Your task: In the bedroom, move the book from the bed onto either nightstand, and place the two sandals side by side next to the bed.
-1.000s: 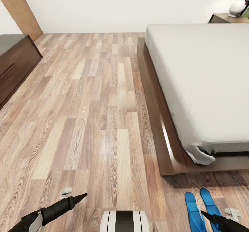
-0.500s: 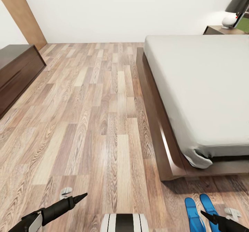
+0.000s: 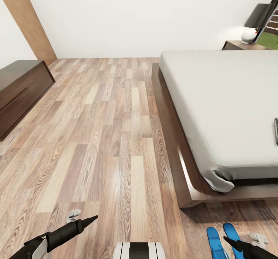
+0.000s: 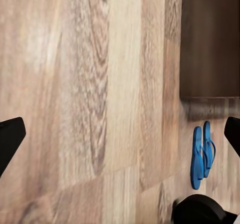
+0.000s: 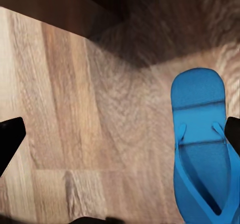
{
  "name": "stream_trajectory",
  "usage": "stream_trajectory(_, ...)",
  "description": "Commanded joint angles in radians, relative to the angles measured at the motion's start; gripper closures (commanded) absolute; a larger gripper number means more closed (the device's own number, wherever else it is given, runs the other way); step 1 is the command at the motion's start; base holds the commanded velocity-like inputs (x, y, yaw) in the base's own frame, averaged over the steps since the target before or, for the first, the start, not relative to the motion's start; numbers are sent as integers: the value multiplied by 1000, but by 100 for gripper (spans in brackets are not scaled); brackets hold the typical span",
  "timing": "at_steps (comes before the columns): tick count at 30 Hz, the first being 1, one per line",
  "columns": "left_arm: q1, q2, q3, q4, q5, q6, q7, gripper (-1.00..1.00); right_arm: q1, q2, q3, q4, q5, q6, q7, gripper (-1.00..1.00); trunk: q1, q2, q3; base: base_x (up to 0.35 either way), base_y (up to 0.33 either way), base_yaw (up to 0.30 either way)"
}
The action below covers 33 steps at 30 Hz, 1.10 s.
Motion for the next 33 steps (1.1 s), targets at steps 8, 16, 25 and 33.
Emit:
stream_trajectory(8, 0, -14, -2, 2, 7, 9, 81, -100, -1, 102, -3, 119, 5, -63, -59, -100, -4, 2, 30, 0, 0, 0)
stream_trajectory(16, 1, -69, -3, 45, 3, -45, 195, -100, -1, 248, 5, 131, 11, -97, -285, -100, -7, 4, 61, 0, 0, 0)
stream_trajectory(25, 1, -102, -8, 133, 2, -147, 284, -100, -1, 265, 5, 125, 11, -96, -310, -100, -11, 6, 96, 0, 0, 0)
stream_trajectory(33, 1, -109, -11, 141, -30, -170, 292, -100, -1, 261, 5, 128, 9, -99, -309, -100, -15, 7, 127, 0, 0, 0)
